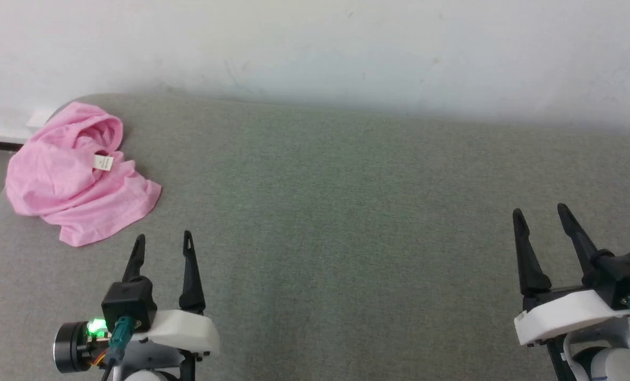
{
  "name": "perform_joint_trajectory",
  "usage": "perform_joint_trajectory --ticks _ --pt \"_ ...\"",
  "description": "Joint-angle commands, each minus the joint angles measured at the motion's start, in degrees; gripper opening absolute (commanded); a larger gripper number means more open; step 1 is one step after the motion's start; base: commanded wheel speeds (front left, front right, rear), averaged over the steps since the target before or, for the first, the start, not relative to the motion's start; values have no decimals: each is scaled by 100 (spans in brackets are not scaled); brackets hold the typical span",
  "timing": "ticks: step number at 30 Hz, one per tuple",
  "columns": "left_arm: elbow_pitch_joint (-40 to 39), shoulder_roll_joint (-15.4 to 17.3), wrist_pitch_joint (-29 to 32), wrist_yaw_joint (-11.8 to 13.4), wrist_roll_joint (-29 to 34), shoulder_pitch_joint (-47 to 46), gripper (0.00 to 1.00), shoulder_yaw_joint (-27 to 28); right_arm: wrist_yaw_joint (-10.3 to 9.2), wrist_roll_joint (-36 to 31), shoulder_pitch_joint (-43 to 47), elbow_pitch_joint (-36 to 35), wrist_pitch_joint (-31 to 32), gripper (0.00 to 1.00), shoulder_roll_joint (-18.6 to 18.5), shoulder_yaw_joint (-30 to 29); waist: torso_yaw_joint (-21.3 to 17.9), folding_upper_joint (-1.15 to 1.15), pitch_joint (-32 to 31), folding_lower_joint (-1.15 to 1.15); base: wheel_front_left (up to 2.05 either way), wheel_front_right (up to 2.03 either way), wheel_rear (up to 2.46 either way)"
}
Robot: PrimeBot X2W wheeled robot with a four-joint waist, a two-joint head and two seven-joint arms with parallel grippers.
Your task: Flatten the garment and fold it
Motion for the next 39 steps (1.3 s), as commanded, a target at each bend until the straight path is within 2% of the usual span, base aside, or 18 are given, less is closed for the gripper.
perform_joint_trajectory --ticks 1,27,33,39 --pt "-46 -13 -71 69 -55 -111 100 -23 -5 57 74 -60 -63 100 11 -43 118 0 41 0 0 0 0" --pt "-250 -20 -382 655 -256 -234 100 26 -7 63 76 -353 -374 100 17 -298 1092 0 357 0 0 0 0" --pt "-192 -12 -454 556 -249 -555 100 257 -8 44 39 -419 -446 100 18 -331 1193 0 489 0 0 0 0" --pt "196 192 -526 403 -406 -1266 100 955 -8 -2 -27 -510 -518 100 19 -378 1157 0 717 0 0 0 0"
